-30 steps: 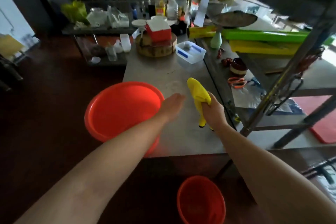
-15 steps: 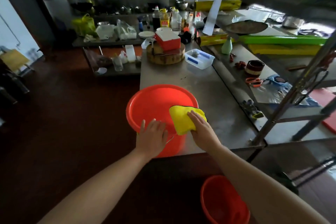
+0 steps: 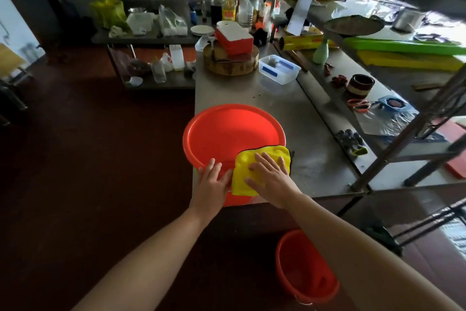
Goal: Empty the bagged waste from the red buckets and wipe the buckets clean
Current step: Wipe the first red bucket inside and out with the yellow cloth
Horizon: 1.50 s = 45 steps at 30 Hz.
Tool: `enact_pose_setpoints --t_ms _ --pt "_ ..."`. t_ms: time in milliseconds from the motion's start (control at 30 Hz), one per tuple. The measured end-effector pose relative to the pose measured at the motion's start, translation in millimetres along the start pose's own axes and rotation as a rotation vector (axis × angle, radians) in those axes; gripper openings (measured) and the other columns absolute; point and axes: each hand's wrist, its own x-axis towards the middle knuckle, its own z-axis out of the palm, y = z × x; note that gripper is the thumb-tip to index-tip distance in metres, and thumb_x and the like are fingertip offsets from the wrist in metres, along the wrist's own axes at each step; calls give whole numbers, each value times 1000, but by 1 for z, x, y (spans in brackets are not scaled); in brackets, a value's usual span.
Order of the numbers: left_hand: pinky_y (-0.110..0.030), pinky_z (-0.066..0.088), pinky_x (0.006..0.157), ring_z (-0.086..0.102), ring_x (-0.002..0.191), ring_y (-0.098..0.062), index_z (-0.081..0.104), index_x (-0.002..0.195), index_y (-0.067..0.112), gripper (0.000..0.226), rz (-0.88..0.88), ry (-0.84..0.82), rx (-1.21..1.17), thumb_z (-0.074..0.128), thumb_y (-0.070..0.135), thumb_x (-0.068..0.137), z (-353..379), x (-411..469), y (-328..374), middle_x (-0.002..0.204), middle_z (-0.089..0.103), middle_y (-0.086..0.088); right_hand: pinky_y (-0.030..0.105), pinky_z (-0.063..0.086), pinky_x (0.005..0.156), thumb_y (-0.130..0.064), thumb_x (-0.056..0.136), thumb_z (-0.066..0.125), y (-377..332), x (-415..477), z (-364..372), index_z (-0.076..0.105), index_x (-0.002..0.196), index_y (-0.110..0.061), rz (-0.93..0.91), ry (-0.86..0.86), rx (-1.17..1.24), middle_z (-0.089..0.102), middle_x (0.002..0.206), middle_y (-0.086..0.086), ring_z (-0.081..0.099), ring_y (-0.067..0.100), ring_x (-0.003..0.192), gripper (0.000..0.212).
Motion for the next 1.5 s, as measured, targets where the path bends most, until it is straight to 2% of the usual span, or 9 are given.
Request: enact_pose_setpoints --t_ms 167,367,500,733,867,967,1267,1367,1500 --pt "-60 19 122 12 154 -36 41 151 25 59 46 -26 9 65 27 97 2 4 -22 158 37 -14 57 -1 124 -77 91 38 -6 13 9 30 152 -32 -120 -22 -189 33 161 -10 18 20 154 76" --pt "-50 6 121 -9 152 -25 38 154 23 61 32 -21 -72 49 -3 100 1 10 -41 164 20 -13 54 37 113 -63 97 42 6 24 17 46 149 -33 -319 98 -276 61 136 -8 57 22 125 60" --pt "-49 8 119 -18 142 -20 42 151 26 54 8 -64 -136 48 3 102 -6 17 -47 166 13 -14 49 41 109 -59 100 37 23 25 16 47 148 -36 -382 156 -280 60 134 -12 56 17 123 54" --pt "-56 28 119 5 155 -34 35 146 40 50 34 -153 -5 46 15 105 -16 27 -84 168 7 -8 53 28 119 -55 101 35 77 21 -17 40 152 -37 -312 58 -356 50 150 -11 42 19 143 54" --pt "-45 0 124 -1 156 -24 32 151 28 48 131 -123 97 26 42 106 -15 28 -72 166 18 -7 50 18 124 -54 102 40 79 26 -23 36 155 -36 -303 -22 -350 46 153 -9 35 21 147 56" --pt "-45 -3 126 6 156 -20 34 155 21 64 177 -120 153 18 55 103 -8 24 -41 164 27 -5 55 34 116 -53 100 39 65 22 -17 52 147 -29 -381 100 -332 61 137 -4 53 26 133 54" --pt "-58 11 123 32 149 -30 58 138 9 40 354 -69 255 45 25 103 -6 15 -26 148 53 -9 39 51 92 -61 100 46 36 17 12 61 137 -21 -602 224 -359 68 113 -4 64 22 101 57" --pt "-53 -2 123 22 152 -33 56 136 8 54 398 -90 161 19 27 101 -16 20 -49 151 48 -13 38 52 92 -61 99 48 50 17 6 58 140 -19 -675 242 -412 66 117 -3 63 21 102 60" --pt "-42 -13 120 -1 155 -23 48 142 22 37 280 -98 182 38 16 107 -18 28 -78 164 29 -1 40 49 103 -61 96 54 74 25 -6 55 143 -21 -668 213 -441 65 125 -2 62 22 111 62"
